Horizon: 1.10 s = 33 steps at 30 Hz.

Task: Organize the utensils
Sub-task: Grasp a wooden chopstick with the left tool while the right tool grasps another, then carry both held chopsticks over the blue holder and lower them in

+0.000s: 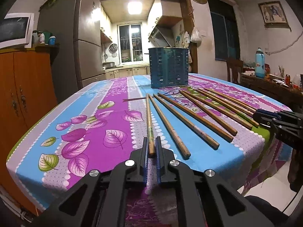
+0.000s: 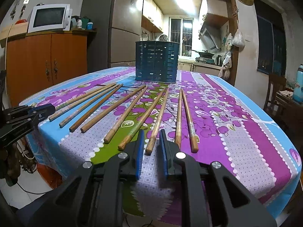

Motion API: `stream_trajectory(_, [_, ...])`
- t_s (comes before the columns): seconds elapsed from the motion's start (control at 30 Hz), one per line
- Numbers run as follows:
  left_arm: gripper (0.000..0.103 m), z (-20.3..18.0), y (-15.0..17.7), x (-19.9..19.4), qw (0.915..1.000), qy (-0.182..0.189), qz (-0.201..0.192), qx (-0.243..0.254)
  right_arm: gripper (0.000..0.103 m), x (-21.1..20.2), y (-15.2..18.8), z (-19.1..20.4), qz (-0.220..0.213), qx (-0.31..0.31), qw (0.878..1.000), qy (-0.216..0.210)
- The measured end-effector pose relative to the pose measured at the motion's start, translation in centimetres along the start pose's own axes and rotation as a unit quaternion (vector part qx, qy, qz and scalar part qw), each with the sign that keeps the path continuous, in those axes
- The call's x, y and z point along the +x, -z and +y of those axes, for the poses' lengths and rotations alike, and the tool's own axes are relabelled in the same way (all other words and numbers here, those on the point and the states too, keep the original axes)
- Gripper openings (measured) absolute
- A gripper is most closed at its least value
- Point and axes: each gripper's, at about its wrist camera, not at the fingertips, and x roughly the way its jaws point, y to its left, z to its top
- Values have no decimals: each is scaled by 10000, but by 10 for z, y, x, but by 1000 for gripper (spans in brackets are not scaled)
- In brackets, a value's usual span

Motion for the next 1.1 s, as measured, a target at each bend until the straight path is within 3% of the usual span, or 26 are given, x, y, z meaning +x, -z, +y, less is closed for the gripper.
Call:
stream_trajectory(0.17, [8, 2, -2, -2, 10000, -36, -11, -59, 8, -3, -1, -1, -47, 92, 9999, -20])
stream_trajectory(0.4, [8, 2, -27, -29, 9992, -49, -389, -32, 5, -33, -25, -5, -400, 33, 9992, 35])
stream_trajectory(0.77, [8, 7, -119, -61, 9908, 75, -1353, 76, 5, -68, -102, -15, -1143, -302, 9930, -66])
stream_trajectory(0.93, [8, 5, -164, -47, 9885, 125, -1495, 186, 5, -58, -147, -24, -1171, -393, 9919, -302])
stream_trajectory(1.1, [8, 3, -198, -23, 9904, 218, -1342, 230, 5, -33, -179, -37, -972, -318, 9936, -473])
